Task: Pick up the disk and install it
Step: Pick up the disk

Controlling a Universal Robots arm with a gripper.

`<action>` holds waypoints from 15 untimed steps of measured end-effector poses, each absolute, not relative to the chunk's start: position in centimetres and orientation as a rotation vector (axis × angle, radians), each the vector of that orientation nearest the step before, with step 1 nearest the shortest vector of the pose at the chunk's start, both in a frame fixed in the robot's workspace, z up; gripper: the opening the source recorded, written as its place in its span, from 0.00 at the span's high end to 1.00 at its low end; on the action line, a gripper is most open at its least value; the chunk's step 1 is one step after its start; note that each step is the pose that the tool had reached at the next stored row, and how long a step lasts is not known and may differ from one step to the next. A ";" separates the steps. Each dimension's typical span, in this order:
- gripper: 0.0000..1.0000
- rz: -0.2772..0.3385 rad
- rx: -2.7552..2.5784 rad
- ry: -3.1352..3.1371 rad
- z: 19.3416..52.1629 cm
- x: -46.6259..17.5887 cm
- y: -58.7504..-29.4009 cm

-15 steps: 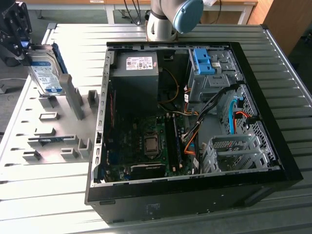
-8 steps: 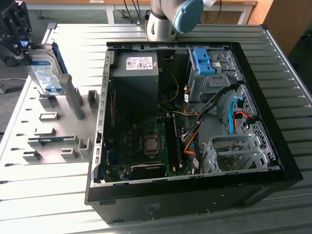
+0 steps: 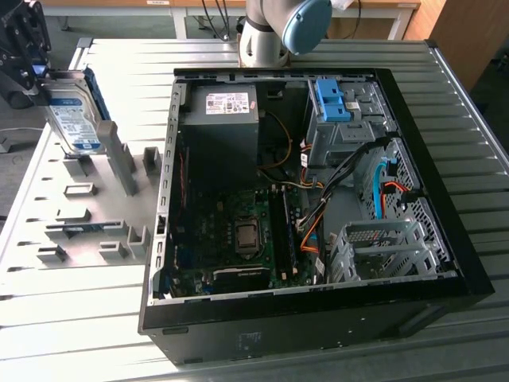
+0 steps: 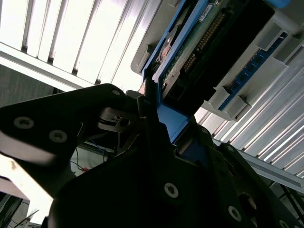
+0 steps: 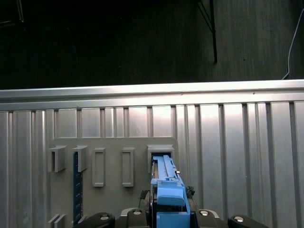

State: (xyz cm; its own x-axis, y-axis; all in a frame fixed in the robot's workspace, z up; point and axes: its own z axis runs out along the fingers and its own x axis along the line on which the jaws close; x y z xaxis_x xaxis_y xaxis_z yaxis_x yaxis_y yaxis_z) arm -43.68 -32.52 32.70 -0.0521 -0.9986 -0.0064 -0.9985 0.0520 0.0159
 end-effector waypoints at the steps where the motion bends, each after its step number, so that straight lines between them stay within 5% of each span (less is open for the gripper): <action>1: 0.64 -0.025 2.159 -2.274 32.7 -43.7 -32.5; 15: 0.64 -0.025 2.158 -2.274 33.3 -43.7 -32.5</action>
State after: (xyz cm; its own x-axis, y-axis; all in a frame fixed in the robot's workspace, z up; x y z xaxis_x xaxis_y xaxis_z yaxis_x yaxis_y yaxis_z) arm -43.68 -32.52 33.28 -0.0521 -0.9986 -0.0063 -0.9985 0.0520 0.0160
